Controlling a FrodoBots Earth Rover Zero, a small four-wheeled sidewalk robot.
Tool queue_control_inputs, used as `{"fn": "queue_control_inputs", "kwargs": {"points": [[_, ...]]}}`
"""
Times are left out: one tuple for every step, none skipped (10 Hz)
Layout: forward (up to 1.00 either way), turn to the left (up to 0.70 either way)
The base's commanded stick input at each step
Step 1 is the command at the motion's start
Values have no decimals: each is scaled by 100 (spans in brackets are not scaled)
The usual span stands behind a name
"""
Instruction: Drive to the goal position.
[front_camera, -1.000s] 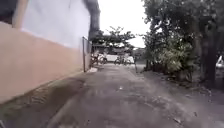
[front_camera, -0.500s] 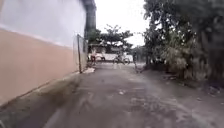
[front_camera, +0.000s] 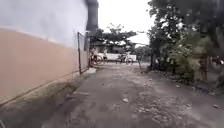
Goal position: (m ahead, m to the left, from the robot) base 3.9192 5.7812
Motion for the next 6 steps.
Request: {"fn": "queue_control_inputs", "kwargs": {"points": [[0,0],[0,0],[0,0],[0,0],[0,0],[0,0]]}}
